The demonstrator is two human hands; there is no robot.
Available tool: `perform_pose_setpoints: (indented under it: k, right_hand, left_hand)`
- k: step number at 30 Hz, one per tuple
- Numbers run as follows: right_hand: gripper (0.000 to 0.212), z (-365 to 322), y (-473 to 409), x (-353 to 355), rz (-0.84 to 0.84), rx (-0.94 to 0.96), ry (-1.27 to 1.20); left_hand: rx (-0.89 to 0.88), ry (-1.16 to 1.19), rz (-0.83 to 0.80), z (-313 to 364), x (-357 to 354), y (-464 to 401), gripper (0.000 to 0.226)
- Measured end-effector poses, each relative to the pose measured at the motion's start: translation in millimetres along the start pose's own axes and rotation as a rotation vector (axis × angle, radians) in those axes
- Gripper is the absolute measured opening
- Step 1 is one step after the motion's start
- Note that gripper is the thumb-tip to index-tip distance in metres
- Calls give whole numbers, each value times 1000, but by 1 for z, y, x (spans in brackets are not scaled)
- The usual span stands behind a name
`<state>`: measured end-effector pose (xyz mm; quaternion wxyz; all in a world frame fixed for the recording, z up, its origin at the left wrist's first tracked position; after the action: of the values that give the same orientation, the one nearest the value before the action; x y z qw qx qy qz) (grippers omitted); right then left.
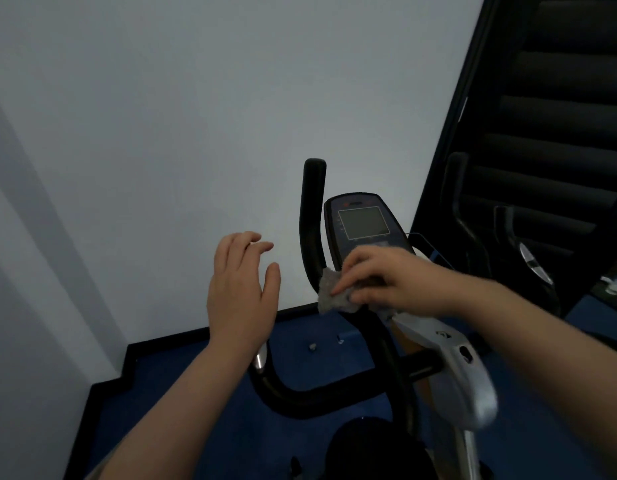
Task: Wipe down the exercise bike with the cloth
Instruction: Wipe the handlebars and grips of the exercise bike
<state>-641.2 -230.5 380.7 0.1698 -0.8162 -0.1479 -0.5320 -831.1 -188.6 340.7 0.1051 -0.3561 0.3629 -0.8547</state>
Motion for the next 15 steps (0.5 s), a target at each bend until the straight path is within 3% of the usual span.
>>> perform_pose_setpoints:
  k: [7, 9, 13, 15]
  right_hand:
    - [26, -9, -10, -30, 567, -138, -190]
    - [23, 1, 8, -33, 577, -187, -202]
    - [20, 7, -7, -10, 306, -212, -158]
    - [21, 0, -28, 2, 396, -215, -140]
  left_hand:
    - [17, -27, -6, 1, 1, 0, 23]
    - [18, -17, 14, 2, 1, 0, 22]
    - [25, -9, 24, 0, 0, -1, 21]
    - [28, -4, 18, -1, 0, -1, 21]
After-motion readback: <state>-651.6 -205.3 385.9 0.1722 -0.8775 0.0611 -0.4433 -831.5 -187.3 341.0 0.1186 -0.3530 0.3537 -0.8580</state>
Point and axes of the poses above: each hand's wrist, its own y-axis away from the middle knuckle, its own x-axis out of the back of the hand, z = x × y, the point moved 6 cm from there along -y, towards the middle knuckle, and after that the axes turned 2 degrees about z, right-handed, at the moved point
